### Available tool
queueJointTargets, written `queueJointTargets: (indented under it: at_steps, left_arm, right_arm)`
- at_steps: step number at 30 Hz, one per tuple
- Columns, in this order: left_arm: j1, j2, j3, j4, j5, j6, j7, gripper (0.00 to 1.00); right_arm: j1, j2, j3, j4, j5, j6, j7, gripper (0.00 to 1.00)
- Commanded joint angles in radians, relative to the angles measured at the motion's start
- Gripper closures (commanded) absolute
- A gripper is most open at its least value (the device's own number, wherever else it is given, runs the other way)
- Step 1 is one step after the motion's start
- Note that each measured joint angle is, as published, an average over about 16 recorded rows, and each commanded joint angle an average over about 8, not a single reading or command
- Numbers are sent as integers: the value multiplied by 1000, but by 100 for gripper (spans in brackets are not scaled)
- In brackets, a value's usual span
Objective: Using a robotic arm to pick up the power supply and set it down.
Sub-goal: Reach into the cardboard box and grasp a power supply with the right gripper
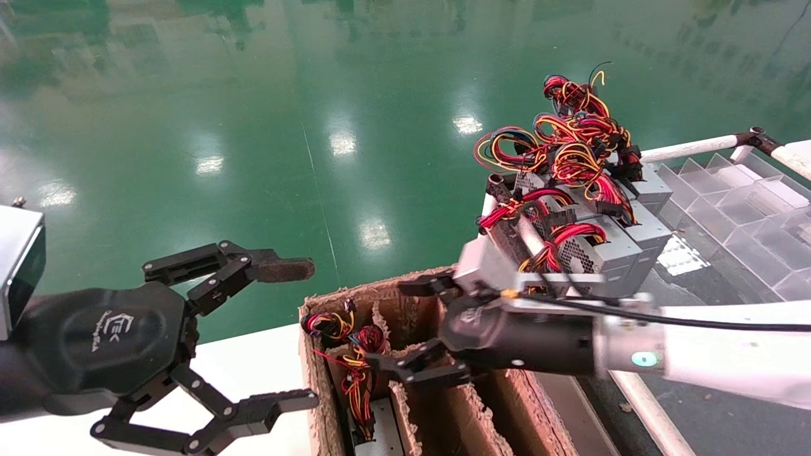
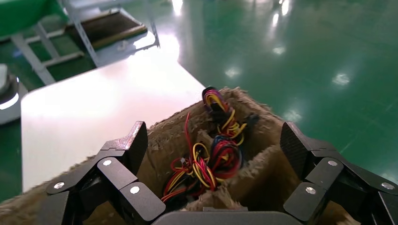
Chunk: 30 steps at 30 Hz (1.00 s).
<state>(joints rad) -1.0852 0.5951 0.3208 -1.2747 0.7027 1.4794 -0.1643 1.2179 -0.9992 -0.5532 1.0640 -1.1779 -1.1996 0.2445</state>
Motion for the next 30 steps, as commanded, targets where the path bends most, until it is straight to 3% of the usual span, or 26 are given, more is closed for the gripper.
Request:
queueJointTargets:
  at_steps: [1, 3, 4, 11, 12, 30]
  left_arm:
    - [0, 0, 0, 0, 0, 0, 0, 0]
    - [0, 0, 0, 0, 0, 0, 0, 0]
    - [0, 0, 0, 0, 0, 0, 0, 0]
    - [0, 0, 0, 0, 0, 0, 0, 0]
    - [0, 0, 0, 0, 0, 0, 0, 0]
    - [0, 0, 1, 0, -1, 0, 0, 0]
  right_arm:
    - [9, -28, -17, -23, -22, 0, -14, 0]
    - [11, -50, -25, -40, -35, 10, -30, 0]
    - [12, -61, -29, -49, -39, 14, -34, 6]
    - [18, -113, -46, -120, -58, 28, -54, 94]
    - [18, -118, -47, -127, -58, 28, -59, 100]
    - [-7, -146, -48, -199, -58, 27, -152, 100]
